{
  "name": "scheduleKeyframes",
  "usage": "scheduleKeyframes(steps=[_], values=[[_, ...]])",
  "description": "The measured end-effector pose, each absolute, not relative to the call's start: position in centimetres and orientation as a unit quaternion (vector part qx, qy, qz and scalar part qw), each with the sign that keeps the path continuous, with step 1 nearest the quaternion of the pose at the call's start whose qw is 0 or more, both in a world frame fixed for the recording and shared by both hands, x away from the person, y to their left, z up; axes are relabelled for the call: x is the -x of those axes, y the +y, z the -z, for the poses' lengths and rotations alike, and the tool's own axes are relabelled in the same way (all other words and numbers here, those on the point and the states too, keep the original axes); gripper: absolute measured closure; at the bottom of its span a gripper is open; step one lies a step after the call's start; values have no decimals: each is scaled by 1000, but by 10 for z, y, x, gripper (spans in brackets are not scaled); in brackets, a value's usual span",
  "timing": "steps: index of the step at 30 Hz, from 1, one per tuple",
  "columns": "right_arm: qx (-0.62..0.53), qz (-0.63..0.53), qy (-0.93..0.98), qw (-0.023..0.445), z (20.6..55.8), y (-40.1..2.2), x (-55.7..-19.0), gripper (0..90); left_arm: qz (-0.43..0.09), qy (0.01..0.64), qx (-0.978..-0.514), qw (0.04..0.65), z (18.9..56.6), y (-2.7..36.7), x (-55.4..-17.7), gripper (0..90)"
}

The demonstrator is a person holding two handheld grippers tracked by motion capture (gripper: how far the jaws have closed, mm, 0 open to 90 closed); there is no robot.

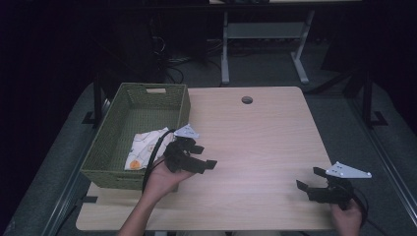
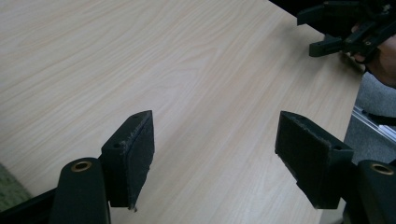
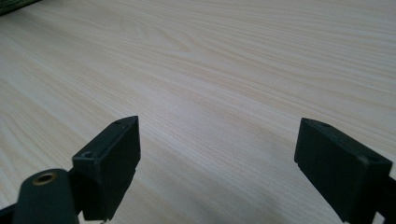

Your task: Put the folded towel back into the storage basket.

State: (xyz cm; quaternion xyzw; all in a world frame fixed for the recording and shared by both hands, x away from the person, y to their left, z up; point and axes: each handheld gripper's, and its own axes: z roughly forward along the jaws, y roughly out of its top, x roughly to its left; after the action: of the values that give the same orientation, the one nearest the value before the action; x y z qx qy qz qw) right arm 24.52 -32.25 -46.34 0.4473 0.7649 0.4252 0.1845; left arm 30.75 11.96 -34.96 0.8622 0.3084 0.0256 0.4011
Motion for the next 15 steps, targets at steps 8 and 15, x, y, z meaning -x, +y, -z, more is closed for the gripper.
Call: scheduleKeyframes(steps=[8,15], values=[[-447,-425,765,185,463,-321,-244,141,-26,300,-864,404,356,107,-301,289],[-444,-423,768,187,463,-321,-245,140,-13,302,-856,418,364,104,-299,289]])
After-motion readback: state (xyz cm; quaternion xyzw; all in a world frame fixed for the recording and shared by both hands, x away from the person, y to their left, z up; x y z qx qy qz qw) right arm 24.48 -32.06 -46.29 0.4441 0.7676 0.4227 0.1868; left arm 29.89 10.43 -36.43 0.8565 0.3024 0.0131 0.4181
